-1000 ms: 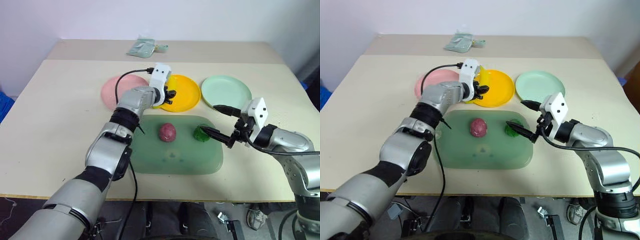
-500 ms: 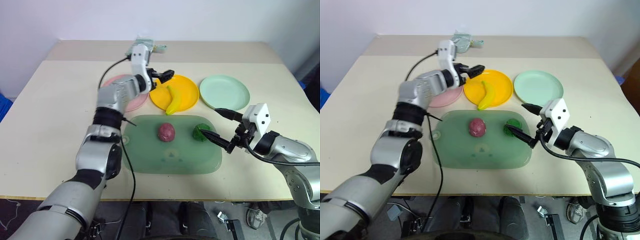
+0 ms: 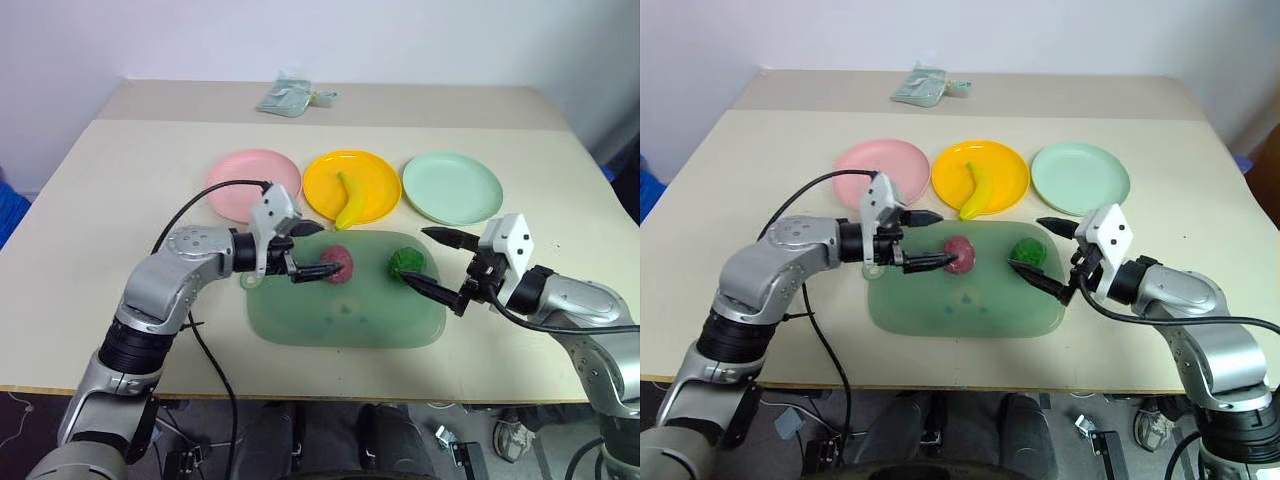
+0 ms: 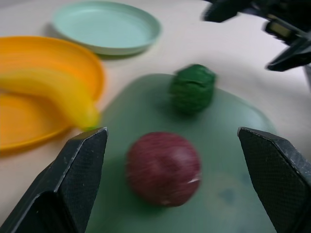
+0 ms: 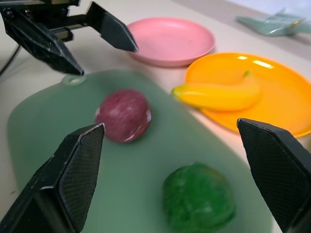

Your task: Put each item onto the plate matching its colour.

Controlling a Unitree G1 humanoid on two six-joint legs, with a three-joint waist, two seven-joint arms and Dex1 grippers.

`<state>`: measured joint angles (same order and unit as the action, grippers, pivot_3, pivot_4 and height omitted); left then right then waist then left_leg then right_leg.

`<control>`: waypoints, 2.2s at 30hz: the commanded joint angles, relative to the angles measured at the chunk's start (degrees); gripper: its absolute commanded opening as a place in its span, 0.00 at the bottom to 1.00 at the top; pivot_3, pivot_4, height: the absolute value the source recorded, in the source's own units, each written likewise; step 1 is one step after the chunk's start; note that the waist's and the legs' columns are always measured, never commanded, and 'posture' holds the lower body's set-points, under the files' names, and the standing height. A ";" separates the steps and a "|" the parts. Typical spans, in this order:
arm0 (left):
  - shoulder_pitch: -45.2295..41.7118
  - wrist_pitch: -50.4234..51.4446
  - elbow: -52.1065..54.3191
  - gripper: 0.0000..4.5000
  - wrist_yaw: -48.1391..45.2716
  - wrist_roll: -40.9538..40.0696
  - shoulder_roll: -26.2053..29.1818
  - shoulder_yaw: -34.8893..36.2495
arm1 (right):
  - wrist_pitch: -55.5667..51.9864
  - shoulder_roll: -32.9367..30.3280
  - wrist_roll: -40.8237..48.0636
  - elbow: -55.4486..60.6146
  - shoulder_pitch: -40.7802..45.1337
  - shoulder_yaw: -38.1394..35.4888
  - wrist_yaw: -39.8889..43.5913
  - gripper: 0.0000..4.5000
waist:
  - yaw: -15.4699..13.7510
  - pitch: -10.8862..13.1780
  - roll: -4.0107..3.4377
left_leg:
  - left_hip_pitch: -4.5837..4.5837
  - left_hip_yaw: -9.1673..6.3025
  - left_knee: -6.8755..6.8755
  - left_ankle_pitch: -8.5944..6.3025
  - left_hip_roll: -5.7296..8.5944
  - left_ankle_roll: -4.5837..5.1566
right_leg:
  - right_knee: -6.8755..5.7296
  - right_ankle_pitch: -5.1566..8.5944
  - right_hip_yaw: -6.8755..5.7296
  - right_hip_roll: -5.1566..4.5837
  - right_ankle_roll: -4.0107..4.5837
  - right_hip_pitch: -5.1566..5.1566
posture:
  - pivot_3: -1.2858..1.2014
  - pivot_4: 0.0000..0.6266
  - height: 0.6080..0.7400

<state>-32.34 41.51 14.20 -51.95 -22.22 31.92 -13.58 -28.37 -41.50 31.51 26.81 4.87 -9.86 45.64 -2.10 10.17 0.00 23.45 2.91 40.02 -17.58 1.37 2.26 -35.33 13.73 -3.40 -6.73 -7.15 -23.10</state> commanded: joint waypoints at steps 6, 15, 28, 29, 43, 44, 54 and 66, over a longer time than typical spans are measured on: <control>-2.72 -5.21 -5.28 0.92 -0.12 9.96 -0.28 -8.55 | 0.53 -1.48 0.09 2.92 -1.73 -1.89 0.29 1.00 | -0.24 0.00 0.00 | 0.02 0.02 0.04 -0.03 0.00 0.08 | 0.00 0.00 0.01 0.01 -0.01 0.00 | 0.52 0.24 1.00; 0.33 -3.63 -1.62 0.36 0.04 5.44 -0.50 -0.56 | 0.90 -1.29 0.02 3.22 -2.82 -1.55 -0.34 1.00 | 0.00 0.00 0.00 | 0.02 0.03 0.03 -0.05 -0.03 0.12 | 0.00 0.00 0.02 0.01 -0.01 -0.02 | 0.52 0.24 1.00; 0.25 -1.00 0.71 0.98 0.51 -0.62 -2.04 3.87 | 1.66 -1.02 -0.59 1.25 -1.57 -1.12 0.16 1.00 | -0.15 0.00 0.01 | 0.02 -0.01 0.06 -0.05 0.00 0.11 | -0.01 0.00 0.02 -0.02 -0.01 0.02 | 0.52 0.24 1.00; -0.39 -2.01 0.24 0.98 0.15 0.52 -2.16 2.21 | 1.60 -0.97 -0.59 1.31 -1.50 -1.11 0.11 1.00 | -0.13 0.00 0.01 | 0.02 0.00 0.06 -0.05 0.00 0.11 | -0.01 0.00 0.02 -0.02 -0.01 0.02 | 0.52 0.24 1.00; -11.24 -15.43 -20.22 0.98 -0.33 16.75 -9.08 -11.36 | 0.65 0.14 -0.31 3.54 -2.05 -0.99 -2.25 1.00 | -0.07 0.00 0.01 | 0.02 0.05 0.06 -0.06 0.00 0.14 | -0.01 0.00 0.02 0.02 -0.02 -0.01 | 0.52 0.24 1.00; -11.24 -15.55 -20.36 0.98 -0.72 16.85 -9.22 -11.23 | 0.71 0.21 -0.35 3.66 -2.26 -1.06 -2.37 1.00 | -0.06 0.00 0.01 | 0.02 0.05 0.05 -0.06 0.00 0.15 | -0.01 0.00 0.02 0.02 -0.02 -0.01 | 0.52 0.24 1.00; -9.63 -13.36 -15.98 0.55 -3.08 14.38 -8.01 -7.27 | 1.83 0.49 -0.76 2.77 -2.24 -0.82 -2.60 1.00 | -0.08 0.01 0.02 | 0.03 0.04 0.06 -0.06 0.00 0.15 | -0.01 0.00 0.02 0.01 -0.02 -0.01 | 0.52 0.24 1.00; -17.81 -2.10 -28.28 0.55 27.90 11.85 -10.92 18.87 | 2.11 0.42 -0.70 1.71 -0.52 0.00 -1.94 1.00 | -0.19 0.03 0.07 | 0.03 -0.02 0.12 -0.05 0.00 0.14 | -0.07 -0.01 0.01 0.01 -0.03 0.01 | 0.52 0.24 1.00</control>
<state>-47.94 38.63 -10.38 -31.82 -11.94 21.37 1.02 -27.15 -41.34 30.50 27.80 3.40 -9.60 43.36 -2.30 10.19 0.06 23.48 2.89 40.14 -17.64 1.39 2.41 -35.41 13.72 -3.39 -6.72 -7.18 -23.08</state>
